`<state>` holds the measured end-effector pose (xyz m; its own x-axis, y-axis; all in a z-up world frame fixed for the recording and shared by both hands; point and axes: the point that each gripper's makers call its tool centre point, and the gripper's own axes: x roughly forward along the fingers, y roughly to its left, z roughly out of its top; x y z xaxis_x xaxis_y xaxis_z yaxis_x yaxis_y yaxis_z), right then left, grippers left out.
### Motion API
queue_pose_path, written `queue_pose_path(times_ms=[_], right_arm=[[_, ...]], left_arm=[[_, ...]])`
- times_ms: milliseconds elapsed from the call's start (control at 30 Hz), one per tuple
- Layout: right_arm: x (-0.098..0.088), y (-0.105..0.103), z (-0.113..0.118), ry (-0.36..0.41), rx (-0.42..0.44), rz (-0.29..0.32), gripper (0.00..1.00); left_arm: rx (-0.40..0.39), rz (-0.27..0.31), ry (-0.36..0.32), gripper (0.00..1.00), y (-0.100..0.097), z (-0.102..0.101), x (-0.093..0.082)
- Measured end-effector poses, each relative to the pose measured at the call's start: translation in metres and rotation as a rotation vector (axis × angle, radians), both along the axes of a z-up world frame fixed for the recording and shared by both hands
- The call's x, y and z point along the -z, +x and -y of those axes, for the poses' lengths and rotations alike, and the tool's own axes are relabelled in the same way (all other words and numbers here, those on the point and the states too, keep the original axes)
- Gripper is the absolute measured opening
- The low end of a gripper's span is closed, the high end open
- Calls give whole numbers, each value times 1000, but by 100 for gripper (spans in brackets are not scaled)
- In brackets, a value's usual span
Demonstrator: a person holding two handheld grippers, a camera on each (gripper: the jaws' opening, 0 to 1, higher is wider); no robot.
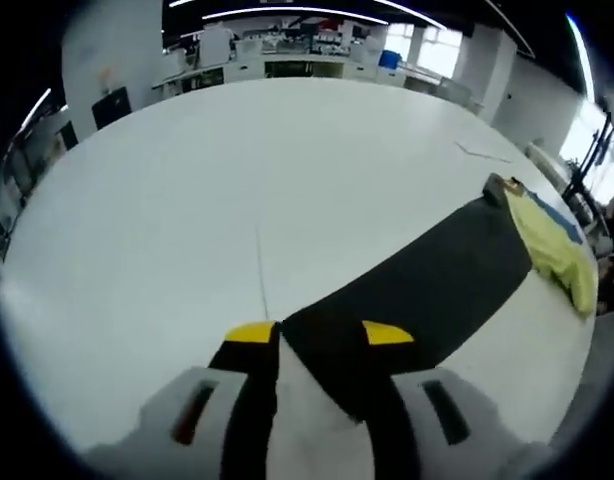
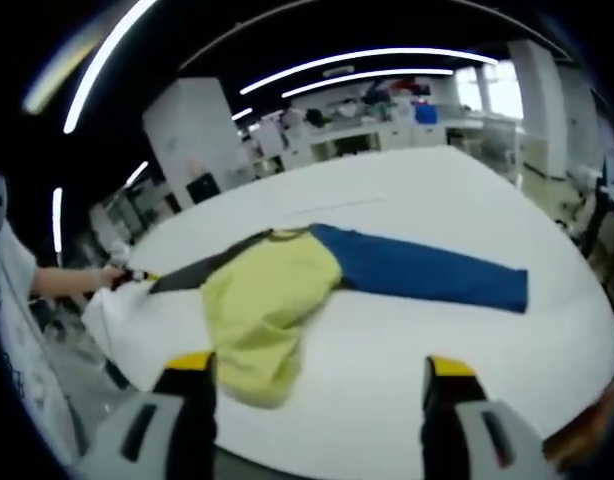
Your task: Fold the garment on the visible template until the final outline fits inside the template.
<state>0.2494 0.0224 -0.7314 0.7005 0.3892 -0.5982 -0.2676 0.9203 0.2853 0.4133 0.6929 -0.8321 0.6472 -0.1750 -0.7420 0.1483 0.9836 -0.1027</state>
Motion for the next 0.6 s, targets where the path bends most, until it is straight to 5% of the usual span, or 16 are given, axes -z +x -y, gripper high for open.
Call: queue_pose_path(times_ms=[167,367,467,600], right_arm=[[-1,0,-2,5,-10,6,84],[-2,0,-1,17,-11,16,84],[-3,-1,-2,18,-15,21,84],[-6,-3,-3,27,-20,28,84]], left_arm=[[136,102,-49,55,4,18,-14],[285,194,-168,68,-8,62,-44],[360,200,-247,70,-19,88,-55],[431,203,-257,74,-30,112,-63]])
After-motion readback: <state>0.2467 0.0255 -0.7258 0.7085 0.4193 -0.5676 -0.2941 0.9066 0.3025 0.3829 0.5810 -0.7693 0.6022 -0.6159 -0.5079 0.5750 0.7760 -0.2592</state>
